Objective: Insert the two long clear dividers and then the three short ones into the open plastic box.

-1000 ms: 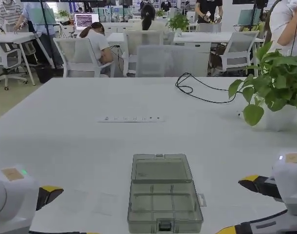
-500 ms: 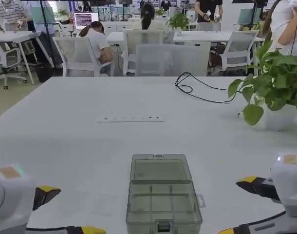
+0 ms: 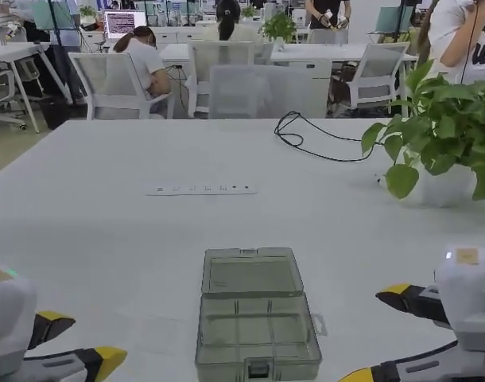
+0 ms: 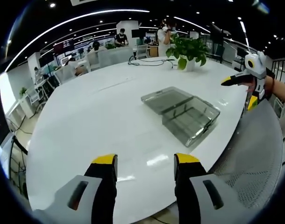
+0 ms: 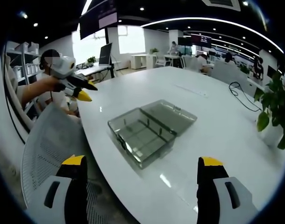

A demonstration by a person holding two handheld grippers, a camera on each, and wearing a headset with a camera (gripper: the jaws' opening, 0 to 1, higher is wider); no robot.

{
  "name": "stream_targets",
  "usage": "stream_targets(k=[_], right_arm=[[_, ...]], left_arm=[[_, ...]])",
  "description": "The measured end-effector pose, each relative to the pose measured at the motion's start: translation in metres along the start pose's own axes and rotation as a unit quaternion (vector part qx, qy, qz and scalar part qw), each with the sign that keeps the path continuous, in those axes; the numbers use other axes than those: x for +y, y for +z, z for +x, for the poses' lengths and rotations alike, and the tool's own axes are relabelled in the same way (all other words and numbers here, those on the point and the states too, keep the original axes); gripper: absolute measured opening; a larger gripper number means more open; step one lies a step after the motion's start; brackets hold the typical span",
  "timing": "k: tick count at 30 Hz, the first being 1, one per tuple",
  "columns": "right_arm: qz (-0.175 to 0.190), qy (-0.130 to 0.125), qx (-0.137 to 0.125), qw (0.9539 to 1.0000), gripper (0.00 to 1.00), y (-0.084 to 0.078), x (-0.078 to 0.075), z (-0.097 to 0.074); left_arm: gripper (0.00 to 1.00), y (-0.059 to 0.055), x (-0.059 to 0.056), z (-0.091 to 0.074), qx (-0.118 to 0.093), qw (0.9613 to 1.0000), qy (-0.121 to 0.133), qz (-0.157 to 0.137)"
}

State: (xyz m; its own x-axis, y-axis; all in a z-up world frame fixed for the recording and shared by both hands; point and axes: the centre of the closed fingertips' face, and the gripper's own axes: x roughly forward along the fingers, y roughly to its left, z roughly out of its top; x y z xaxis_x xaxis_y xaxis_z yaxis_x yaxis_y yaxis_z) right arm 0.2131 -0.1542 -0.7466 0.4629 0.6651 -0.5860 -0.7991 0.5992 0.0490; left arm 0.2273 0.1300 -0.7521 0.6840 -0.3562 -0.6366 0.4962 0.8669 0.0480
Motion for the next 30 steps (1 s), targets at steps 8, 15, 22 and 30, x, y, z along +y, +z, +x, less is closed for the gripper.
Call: stream_targets(k=[8,15,22,30], right_arm=[[0.009,-0.003,0.005,0.9999,0.99,-0.003,0.000,0.003],[0.017,-0.007,0.009,0.9998,0.99,-0.006,0.000,0.004],[0.022,-0.010,0.012,0.9996,0.99,-0.007,-0.001,0.005],[0.026,-0.013,0.015,0.9995,0.98,-0.007,-0.002,0.009]], left_arm=[[0.45,-0.014,0.018,0.016,0.031,0.9994,0.016,0.002],[0.43,-0.033,0.029,0.031,0.067,0.9974,0.026,-0.005],[0.38,-0.048,0.039,0.045,0.093,0.9950,0.036,-0.009],[0.36,-0.061,0.046,0.056,0.110,0.9928,0.037,-0.029]])
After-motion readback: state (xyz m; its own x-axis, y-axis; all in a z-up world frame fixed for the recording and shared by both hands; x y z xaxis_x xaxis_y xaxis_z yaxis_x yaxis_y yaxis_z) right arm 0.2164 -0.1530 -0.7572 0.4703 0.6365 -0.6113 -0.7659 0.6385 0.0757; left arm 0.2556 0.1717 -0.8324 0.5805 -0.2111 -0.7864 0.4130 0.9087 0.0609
